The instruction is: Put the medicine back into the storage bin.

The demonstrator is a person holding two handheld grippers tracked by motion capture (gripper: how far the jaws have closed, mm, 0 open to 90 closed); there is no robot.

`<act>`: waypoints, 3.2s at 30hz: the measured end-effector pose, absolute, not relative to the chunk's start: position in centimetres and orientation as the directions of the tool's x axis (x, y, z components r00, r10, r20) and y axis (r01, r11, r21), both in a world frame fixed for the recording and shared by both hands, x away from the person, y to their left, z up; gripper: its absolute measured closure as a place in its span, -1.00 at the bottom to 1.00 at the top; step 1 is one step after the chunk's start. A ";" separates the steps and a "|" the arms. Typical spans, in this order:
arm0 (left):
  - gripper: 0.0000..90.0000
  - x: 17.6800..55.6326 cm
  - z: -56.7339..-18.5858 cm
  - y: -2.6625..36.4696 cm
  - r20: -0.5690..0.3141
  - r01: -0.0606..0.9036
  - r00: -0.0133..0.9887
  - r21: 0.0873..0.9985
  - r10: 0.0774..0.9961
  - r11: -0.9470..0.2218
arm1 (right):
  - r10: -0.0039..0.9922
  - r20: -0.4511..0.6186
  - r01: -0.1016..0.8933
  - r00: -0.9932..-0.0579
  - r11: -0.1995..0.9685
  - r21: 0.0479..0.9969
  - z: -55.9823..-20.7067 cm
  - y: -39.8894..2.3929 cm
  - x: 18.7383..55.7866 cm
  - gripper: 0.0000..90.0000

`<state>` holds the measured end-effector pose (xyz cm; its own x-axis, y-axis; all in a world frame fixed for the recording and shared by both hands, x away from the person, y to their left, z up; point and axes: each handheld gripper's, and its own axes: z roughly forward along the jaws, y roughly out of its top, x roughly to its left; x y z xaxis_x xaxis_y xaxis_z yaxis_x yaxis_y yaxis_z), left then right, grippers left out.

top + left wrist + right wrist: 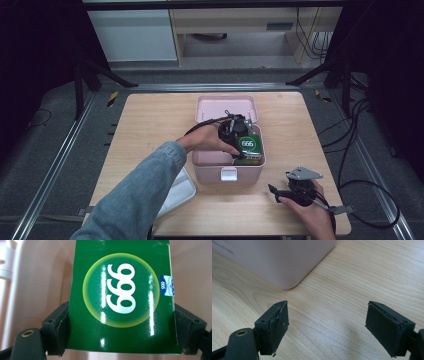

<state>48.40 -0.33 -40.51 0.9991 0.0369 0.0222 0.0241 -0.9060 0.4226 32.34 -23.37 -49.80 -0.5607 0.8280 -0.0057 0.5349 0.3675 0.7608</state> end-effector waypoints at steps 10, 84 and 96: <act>-0.65 48.3 -41.5 -0.6 0.028 0.014 0.999 0.396 0.028 -0.918 | 0.827 -0.006 0.535 -0.561 0.368 0.761 -49.8 -23.4 32.4 -0.58; -0.71 45.2 -32.5 11.2 0.134 0.197 0.928 0.617 0.349 -0.762 | 0.820 -0.015 0.541 -0.572 0.391 0.745 -50.0 -22.6 32.3 -0.59; -0.67 43.6 -31.8 16.4 0.161 0.255 0.883 0.624 0.441 -0.739 | 0.823 -0.016 0.544 -0.568 0.390 0.743 -50.1 -22.5 32.3 -0.59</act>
